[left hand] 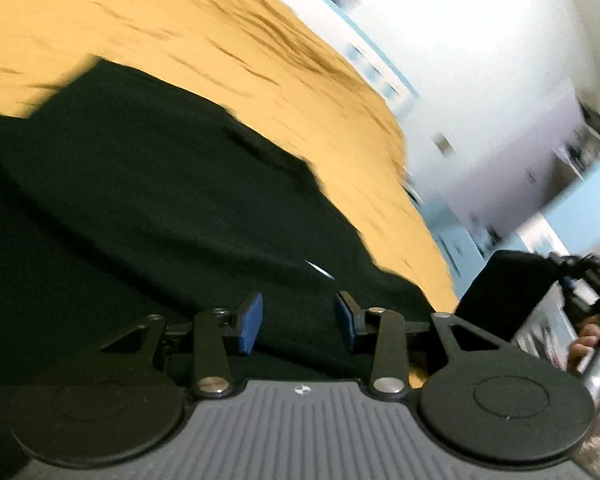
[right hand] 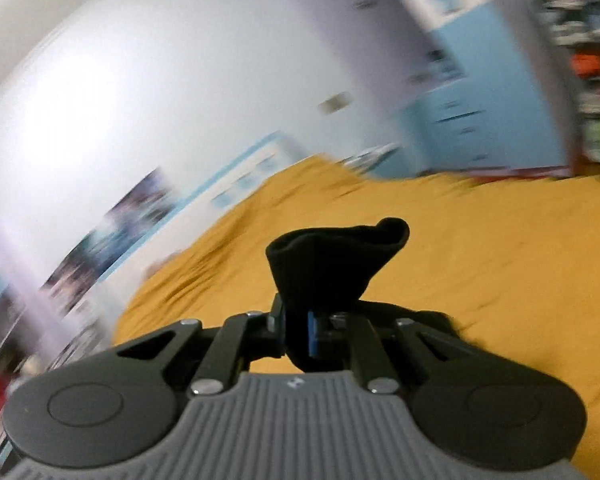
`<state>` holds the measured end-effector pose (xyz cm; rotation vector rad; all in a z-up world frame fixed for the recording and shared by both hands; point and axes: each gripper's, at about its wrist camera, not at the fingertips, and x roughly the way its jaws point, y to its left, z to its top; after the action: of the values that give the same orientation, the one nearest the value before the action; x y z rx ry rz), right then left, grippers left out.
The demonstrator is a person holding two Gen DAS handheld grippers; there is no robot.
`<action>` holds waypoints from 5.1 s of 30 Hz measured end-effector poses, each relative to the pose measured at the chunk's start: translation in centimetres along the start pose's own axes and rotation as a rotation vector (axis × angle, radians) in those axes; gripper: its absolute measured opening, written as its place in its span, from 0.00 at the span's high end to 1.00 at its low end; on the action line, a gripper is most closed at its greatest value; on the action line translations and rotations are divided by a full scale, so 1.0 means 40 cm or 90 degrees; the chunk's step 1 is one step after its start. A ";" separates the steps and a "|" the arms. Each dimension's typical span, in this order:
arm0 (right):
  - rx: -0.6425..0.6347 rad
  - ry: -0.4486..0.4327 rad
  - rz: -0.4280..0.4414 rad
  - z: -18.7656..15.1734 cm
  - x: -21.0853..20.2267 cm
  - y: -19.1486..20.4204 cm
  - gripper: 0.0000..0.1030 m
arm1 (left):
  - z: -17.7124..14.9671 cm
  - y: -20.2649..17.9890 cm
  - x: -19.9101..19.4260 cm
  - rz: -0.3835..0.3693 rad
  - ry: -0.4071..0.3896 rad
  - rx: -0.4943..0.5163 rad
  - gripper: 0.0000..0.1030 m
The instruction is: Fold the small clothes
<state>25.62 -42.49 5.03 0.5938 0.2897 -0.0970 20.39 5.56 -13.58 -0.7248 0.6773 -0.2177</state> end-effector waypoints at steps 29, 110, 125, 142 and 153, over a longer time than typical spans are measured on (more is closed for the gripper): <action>-0.034 0.280 0.077 -0.417 -0.009 0.071 0.34 | 0.089 0.236 -0.017 0.040 -0.061 -0.165 0.57; -0.041 0.297 -0.100 -0.451 0.149 -0.106 0.57 | 0.174 0.308 0.070 0.166 -0.033 -0.097 0.83; -0.209 0.308 0.075 -0.349 -0.249 -0.091 0.42 | 0.027 0.126 -0.298 0.022 0.015 0.100 0.54; -0.138 0.455 0.148 -0.415 -0.634 -0.413 0.40 | -0.150 0.418 -0.643 0.023 -0.012 0.014 0.46; -0.185 0.480 0.206 -0.453 -0.664 -0.371 0.34 | -0.199 0.445 -0.567 -0.084 0.057 -0.009 0.44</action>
<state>-6.68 -44.33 -9.37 0.3595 0.9155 0.4862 -2.88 23.63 -18.76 -0.7776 0.7176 -0.3677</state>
